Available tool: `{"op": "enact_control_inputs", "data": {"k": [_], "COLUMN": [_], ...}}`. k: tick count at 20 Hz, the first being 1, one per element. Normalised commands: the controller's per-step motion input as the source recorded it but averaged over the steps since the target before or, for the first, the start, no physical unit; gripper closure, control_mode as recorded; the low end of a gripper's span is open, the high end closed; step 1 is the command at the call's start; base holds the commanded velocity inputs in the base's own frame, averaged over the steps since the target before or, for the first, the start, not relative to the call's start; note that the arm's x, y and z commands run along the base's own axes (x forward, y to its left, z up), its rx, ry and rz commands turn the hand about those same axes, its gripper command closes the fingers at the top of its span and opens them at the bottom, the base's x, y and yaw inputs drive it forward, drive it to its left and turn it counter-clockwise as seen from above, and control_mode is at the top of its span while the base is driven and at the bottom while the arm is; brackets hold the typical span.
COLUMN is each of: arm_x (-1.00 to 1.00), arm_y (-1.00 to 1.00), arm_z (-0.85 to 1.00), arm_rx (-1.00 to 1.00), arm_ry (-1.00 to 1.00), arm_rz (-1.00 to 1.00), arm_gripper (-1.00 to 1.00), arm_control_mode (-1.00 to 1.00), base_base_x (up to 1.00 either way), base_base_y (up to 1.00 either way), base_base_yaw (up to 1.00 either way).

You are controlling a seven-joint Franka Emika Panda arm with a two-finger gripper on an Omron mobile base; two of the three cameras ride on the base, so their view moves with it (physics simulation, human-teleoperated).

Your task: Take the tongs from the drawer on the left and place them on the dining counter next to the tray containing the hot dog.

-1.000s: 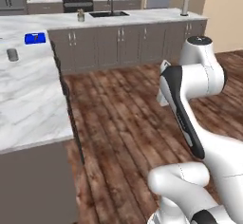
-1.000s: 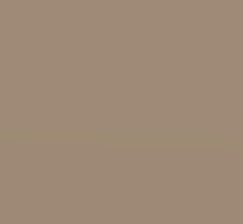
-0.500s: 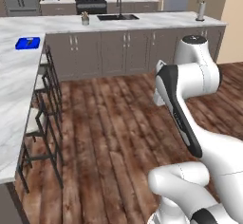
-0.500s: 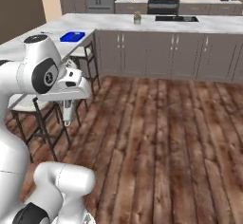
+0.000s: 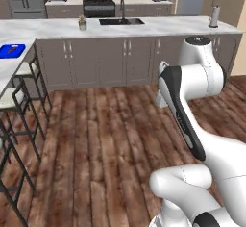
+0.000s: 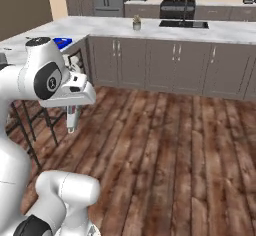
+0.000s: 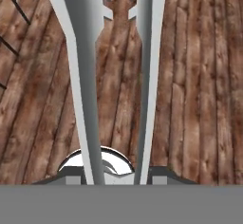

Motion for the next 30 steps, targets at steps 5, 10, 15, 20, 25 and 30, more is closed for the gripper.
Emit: {"op": "enact_control_inputs", "data": {"k": [5,10,15,20,25,30], "arm_x": [0.0,0.0,0.0,0.0,0.0,0.0], "arm_y": [0.0,0.0,0.0,0.0,0.0,0.0], "arm_z": [0.0,0.0,0.0,0.0,0.0,0.0], "arm_rx": [0.0,0.0,0.0,0.0,0.0,0.0], "arm_ry": [0.0,0.0,0.0,0.0,0.0,0.0], "arm_rz": [0.0,0.0,0.0,0.0,0.0,0.0], "arm_gripper": [1.0,1.0,1.0,1.0,1.0,1.0], "arm_control_mode": [1.0,1.0,1.0,1.0,1.0,1.0], "base_base_x": [1.0,1.0,1.0,1.0,1.0,1.0], "base_base_y": [-0.73,-0.59,-0.6,-0.62,-0.61,-0.61], "base_base_yaw": [0.32,0.42,0.44,0.43,0.45,0.47]}}
